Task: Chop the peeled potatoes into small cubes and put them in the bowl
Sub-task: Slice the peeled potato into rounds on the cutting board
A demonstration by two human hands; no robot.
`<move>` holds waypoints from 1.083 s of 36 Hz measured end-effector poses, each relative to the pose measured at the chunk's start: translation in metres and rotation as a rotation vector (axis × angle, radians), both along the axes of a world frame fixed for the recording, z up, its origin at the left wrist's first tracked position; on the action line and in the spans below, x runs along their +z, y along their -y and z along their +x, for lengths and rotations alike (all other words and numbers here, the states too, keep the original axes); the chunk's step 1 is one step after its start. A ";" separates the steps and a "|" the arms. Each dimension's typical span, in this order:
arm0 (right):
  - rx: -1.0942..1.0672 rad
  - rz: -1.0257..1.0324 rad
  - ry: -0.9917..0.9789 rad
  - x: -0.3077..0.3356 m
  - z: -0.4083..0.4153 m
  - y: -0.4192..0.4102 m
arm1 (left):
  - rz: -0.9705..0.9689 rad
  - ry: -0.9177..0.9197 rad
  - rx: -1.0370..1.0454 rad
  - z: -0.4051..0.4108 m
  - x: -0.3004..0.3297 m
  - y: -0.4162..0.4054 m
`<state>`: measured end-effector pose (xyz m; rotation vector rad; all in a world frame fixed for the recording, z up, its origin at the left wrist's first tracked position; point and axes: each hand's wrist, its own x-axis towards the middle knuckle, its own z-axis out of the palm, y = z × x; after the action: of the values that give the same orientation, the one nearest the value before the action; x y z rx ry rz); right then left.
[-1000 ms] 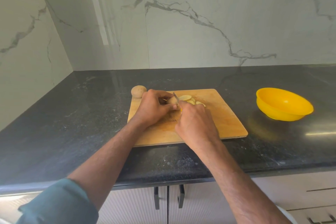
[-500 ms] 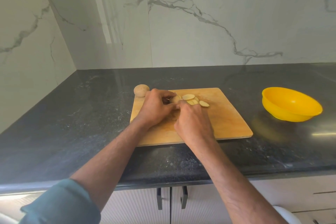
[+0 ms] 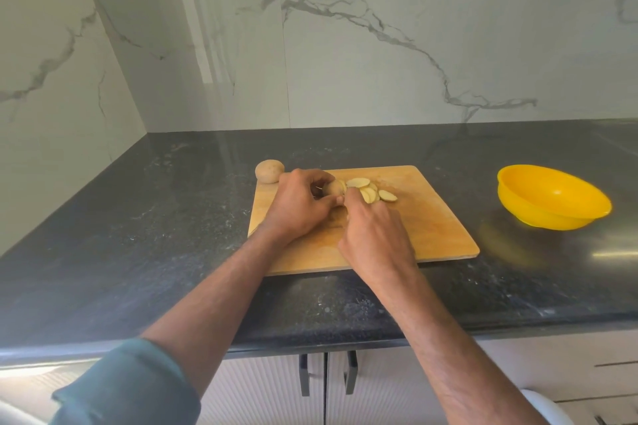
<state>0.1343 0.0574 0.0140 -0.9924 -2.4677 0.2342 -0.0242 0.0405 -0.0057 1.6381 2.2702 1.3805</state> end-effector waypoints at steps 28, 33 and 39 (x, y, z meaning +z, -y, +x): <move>0.024 -0.166 -0.136 -0.002 0.032 -0.019 | -0.052 0.050 -0.041 -0.006 0.000 -0.002; 0.020 -0.161 -0.134 -0.004 0.032 -0.019 | -0.050 0.073 -0.041 -0.008 -0.002 -0.003; 0.019 -0.136 -0.131 -0.005 0.032 -0.016 | -0.042 0.129 -0.085 -0.009 -0.006 -0.004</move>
<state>0.1663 0.0736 0.0086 -0.9755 -2.3682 0.4638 -0.0335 0.0449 -0.0113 1.5649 2.1184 1.3680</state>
